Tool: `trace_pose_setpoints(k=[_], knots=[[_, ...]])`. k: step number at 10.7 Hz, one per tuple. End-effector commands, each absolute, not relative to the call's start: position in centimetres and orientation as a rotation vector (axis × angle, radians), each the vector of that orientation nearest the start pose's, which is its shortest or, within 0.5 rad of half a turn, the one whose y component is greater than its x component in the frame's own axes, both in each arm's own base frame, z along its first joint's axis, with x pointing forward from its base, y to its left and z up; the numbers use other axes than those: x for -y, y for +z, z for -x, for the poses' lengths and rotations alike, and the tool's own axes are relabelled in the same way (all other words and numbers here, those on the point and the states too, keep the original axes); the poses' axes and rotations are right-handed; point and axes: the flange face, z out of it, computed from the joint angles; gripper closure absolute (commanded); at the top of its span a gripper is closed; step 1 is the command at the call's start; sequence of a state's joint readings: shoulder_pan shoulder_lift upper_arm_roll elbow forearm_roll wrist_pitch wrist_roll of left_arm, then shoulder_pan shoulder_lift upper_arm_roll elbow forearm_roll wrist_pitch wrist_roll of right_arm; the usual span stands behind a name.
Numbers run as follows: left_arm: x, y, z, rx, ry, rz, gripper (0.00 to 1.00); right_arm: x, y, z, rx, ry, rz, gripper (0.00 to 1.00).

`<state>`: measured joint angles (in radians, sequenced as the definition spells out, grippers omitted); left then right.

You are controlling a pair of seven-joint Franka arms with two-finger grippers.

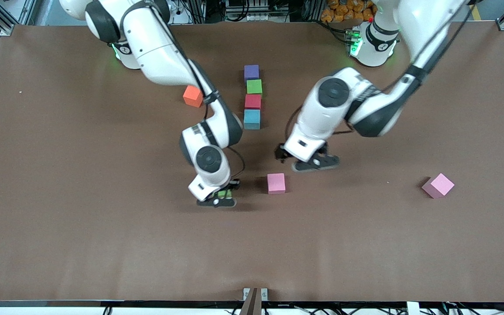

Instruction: Arrange blocks into number 1

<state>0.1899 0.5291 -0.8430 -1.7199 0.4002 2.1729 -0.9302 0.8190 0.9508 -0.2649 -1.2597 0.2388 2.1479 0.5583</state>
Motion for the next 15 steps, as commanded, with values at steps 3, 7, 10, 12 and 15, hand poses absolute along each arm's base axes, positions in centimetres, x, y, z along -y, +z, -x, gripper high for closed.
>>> trace_pose_setpoints(k=[3, 7, 10, 12, 15], knots=[[25.1, 41.1, -60.1, 0.105, -0.01, 3.159, 0.0, -51.0, 19.9, -50.1, -0.01, 0.133, 3.236, 1.0], [23.9, 45.2, -58.7, 0.109, -0.031, 3.083, 0.0, -49.8, 22.6, -44.0, 0.055, 0.192, 3.229, 1.0], [19.9, 50.0, -59.9, 0.119, -0.021, 3.103, 0.0, -48.2, 23.5, -42.0, 0.02, 0.073, 3.144, 1.0], [18.2, 52.4, -60.3, 0.148, 0.008, 3.086, 0.0, -48.4, 23.6, -43.0, -0.021, -0.012, 3.102, 1.0], [17.6, 56.2, -59.6, 0.173, -0.031, 3.079, 0.0, -48.7, 21.9, -42.7, -0.008, -0.039, 3.103, 1.0]])
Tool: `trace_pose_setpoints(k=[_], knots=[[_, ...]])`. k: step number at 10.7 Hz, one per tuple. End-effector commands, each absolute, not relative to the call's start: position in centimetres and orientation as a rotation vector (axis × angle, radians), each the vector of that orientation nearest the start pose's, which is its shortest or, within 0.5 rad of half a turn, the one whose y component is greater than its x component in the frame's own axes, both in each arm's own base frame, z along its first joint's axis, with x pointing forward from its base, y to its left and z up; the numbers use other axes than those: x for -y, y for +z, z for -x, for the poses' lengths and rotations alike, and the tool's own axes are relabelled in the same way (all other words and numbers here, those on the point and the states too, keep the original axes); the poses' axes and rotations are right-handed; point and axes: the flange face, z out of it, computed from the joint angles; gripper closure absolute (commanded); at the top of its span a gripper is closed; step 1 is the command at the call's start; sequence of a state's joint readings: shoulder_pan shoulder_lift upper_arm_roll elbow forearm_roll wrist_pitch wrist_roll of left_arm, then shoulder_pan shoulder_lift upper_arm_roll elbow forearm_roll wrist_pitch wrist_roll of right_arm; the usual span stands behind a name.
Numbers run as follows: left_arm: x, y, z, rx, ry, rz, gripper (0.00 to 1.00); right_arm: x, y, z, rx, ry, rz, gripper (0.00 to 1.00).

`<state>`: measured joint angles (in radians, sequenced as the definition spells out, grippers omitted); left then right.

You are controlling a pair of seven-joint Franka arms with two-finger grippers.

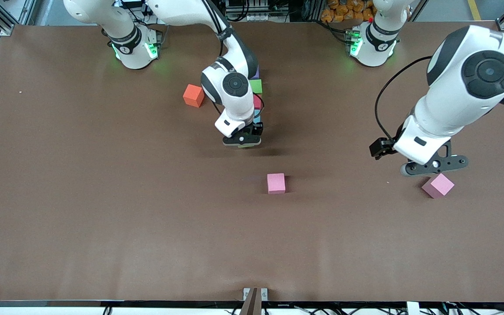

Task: Arrange blocks into number 1
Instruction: 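Place the green cube below the blue cube with the right gripper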

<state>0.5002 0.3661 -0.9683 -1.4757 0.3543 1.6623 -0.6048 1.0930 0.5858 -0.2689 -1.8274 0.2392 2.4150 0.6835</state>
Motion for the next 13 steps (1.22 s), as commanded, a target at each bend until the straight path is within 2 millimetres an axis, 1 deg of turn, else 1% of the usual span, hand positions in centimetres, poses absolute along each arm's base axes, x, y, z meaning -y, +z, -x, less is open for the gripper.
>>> trace_pose_setpoints(k=[1, 3, 4, 5, 7, 8, 9, 10, 11, 13], knots=[[16.8, 56.4, -59.7, 0.144, -0.03, 3.072, 0.0, -48.8, 21.3, -42.7, -0.013, -0.052, 3.102, 1.0], [14.3, 57.2, -59.6, 0.106, 0.001, 3.077, 0.0, -49.5, 20.2, -42.1, -0.037, -0.085, 3.091, 1.0], [13.4, 57.3, -59.7, 0.086, 0.007, 3.081, 0.0, -49.6, 19.9, -41.9, -0.042, -0.085, 3.093, 1.0], [12.9, 57.6, -59.7, 0.058, 0.008, 3.079, 0.0, -49.7, 19.8, -41.7, -0.045, -0.081, 3.094, 1.0], [12.3, 58.2, -59.4, 0.059, 0.008, 3.07, 0.0, -50.4, 19.7, -40.7, -0.081, -0.068, 3.099, 1.0], [11.7, 58.8, -59.1, 0.036, 0.006, 3.07, 0.0, -50.9, 19.7, -39.9, -0.088, -0.063, 3.101, 1.0], [10.6, 59.1, -59.1, 0.024, 0.011, 3.079, 0.0, -51.0, 19.6, -39.8, -0.114, -0.059, 3.102, 0.84], [9.5, 59.5, -59.1, 0.009, 0.009, 3.084, 0.0, -51.1, 19.6, -39.7, -0.143, -0.056, 3.102, 0.25], [8.8, 59.9, -59.0, -0.01, 0.006, 3.094, 0.0, -51.1, 19.4, -39.3, -0.121, -0.04, 3.12, 0.0], [8.1, 60.4, -58.8, -0.017, 0.0, 3.093, 0.0, -50.8, 19.3, -39.3, -0.11, -0.019, 3.142, 0.0]])
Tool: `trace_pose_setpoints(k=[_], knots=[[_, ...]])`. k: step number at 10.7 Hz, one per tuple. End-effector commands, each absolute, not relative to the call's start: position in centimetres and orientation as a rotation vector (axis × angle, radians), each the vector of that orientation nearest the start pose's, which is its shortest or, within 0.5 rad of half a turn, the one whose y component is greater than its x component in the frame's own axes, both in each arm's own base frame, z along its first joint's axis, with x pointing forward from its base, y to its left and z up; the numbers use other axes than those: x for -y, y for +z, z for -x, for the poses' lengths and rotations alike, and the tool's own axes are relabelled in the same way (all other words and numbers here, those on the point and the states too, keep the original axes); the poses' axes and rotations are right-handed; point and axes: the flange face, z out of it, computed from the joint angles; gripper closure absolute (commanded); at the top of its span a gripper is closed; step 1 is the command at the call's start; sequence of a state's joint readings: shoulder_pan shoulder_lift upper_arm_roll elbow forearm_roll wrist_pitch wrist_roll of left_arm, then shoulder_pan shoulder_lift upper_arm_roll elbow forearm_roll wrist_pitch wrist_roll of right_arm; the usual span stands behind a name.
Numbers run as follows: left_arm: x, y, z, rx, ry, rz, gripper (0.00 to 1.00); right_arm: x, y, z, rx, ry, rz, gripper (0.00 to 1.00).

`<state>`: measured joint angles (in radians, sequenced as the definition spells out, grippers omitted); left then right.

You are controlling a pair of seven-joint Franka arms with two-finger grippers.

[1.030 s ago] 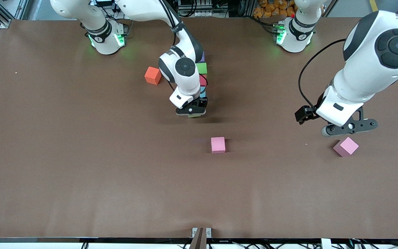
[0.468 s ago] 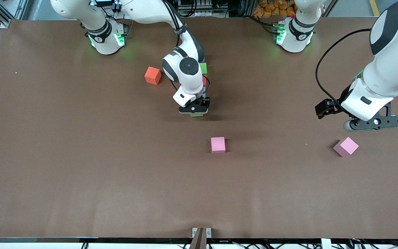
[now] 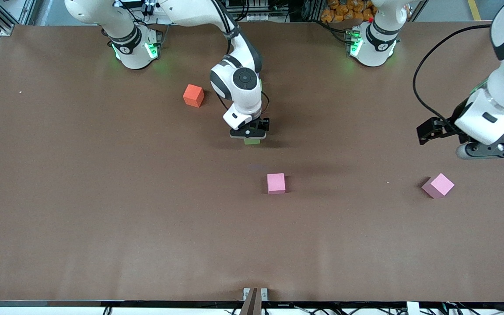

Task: Arrange blocks into number 1
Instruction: 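Place the green cube below the blue cube with the right gripper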

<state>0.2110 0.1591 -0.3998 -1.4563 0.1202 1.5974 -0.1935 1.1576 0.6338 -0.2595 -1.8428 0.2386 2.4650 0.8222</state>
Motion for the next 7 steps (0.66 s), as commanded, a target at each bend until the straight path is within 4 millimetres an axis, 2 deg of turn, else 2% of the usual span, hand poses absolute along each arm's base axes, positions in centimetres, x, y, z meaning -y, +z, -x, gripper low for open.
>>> trace_pose_setpoints(k=[1, 2, 3, 4, 5, 7], knots=[[8.2, 60.5, -58.7, -0.024, 0.005, 3.092, 0.0, -50.5, 19.5, -39.7, -0.121, -0.024, 3.139, 0.0], [8.5, 60.7, -58.5, -0.03, 0.003, 3.091, 0.0, -49.7, 20.4, -40.9, -0.138, -0.028, 3.132, 0.0], [8.3, 61.5, -58.1, -0.021, -0.019, 3.088, 0.0, -48.2, 21.1, -43.2, -0.159, -0.037, 3.13, 0.0], [8.5, 62.1, -57.6, -0.026, -0.017, 3.084, 0.0, -46.4, 22.7, -45.4, -0.14, -0.063, 3.116, 0.0], [8.3, 62.7, -57.2, -0.026, -0.02, 3.098, 0.0, -43.7, 24.4, -48.1, -0.129, -0.054, 3.12, 0.0], [7.1, 63.9, -56.5, -0.029, -0.026, 3.133, 0.0, -36.6, 28.5, -53.5, -0.115, 0.001, 3.117, 0.0]])
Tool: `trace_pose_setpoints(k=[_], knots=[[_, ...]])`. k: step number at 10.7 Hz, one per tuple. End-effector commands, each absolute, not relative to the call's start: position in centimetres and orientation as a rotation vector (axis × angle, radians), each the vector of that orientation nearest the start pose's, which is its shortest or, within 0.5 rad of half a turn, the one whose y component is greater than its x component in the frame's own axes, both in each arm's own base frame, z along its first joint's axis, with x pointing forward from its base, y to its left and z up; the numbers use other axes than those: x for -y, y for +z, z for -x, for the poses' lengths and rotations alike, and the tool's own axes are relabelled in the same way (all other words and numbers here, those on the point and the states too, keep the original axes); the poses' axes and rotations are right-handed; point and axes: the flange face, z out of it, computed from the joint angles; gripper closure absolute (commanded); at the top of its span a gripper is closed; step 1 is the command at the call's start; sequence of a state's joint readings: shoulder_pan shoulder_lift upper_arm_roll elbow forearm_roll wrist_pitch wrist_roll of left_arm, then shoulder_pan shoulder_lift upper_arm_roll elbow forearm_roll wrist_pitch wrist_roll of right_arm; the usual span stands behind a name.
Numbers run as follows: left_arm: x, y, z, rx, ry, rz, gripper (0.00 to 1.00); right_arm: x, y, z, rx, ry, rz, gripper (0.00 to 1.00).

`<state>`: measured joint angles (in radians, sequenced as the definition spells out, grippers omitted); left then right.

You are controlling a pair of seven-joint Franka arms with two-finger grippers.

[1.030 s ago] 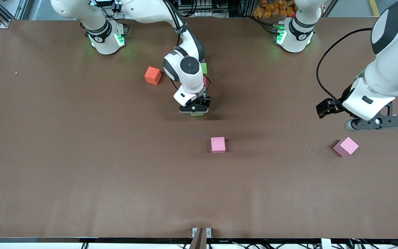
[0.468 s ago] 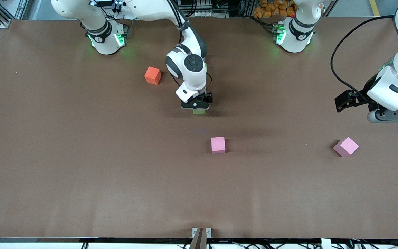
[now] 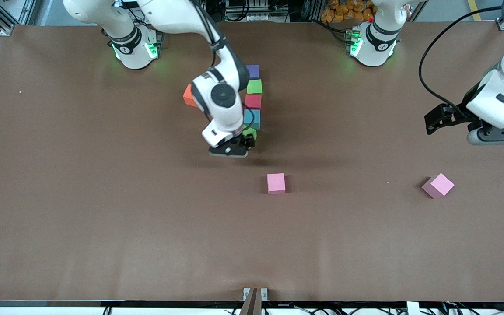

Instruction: Arrange blocks into number 1

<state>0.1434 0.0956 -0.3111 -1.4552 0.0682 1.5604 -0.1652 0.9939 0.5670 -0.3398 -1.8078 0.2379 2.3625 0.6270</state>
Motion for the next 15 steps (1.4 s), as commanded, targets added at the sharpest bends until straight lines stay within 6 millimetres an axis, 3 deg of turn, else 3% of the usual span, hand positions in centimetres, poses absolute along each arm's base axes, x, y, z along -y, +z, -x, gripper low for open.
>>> trace_pose_setpoints(k=[1, 4, 7, 10, 13, 15], knots=[[6.5, 64.2, -56.1, -0.028, -0.016, 3.139, 0.0, -32.3, 30.5, -55.8, -0.125, 0.048, 3.113, 0.0], [5.7, 65.2, -55.2, -0.009, -0.008, 3.138, 0.0, -20.9, 33.6, -59.9, -0.081, 0.131, 3.114, 0.0], [5.0, 65.9, -54.2, -0.011, 0.021, 3.136, 0.0, -12.6, 37.3, -61.7, -0.044, 0.082, 3.141, 0.0], [4.2, 66.8, -53.5, -0.03, 0.016, 3.135, 0.0, -8.9, 41.2, -61.1, 0.066, 0.076, 3.172, 0.0], [3.5, 66.7, -53.4, -0.018, 0.024, 3.137, 0.0, -6.0, 49.8, -57.6, 0.041, 0.075, 3.176, 0.0], [3.6, 66.9, -53.2, -0.023, 0.021, 3.137, 0.0, -5.8, 54.6, -55.9, 0.033, 0.052, 3.181, 0.0]])
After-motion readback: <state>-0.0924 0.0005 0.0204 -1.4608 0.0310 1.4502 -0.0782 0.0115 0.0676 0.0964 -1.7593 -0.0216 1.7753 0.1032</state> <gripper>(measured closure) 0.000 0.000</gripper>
